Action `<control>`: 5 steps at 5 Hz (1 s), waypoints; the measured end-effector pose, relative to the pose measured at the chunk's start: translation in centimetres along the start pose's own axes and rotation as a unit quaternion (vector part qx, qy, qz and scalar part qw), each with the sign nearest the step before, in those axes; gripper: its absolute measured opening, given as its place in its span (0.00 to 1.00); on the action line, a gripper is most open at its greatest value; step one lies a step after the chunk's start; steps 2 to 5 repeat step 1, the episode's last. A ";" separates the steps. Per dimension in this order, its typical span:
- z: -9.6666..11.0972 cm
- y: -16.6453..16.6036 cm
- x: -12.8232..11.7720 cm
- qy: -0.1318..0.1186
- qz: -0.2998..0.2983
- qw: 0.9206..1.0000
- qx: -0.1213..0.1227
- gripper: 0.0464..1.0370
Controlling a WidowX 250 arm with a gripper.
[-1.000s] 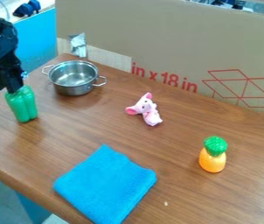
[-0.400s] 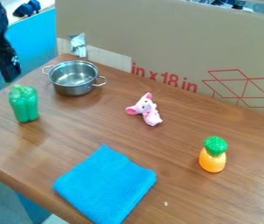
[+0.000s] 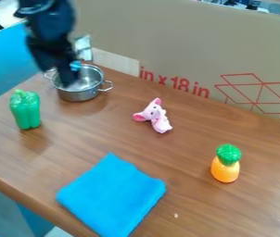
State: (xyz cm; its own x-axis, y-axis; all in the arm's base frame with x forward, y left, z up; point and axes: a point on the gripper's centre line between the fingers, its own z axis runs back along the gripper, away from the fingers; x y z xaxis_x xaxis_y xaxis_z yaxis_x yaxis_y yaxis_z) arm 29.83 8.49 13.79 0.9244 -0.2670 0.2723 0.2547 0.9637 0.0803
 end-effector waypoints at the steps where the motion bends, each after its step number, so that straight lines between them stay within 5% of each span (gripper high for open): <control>1: -0.8 -4.3 1.3 0.012 -0.025 1.000 -0.015 0.97; 5: -0.8 -4.3 1.3 0.012 -0.025 1.000 -0.015 0.97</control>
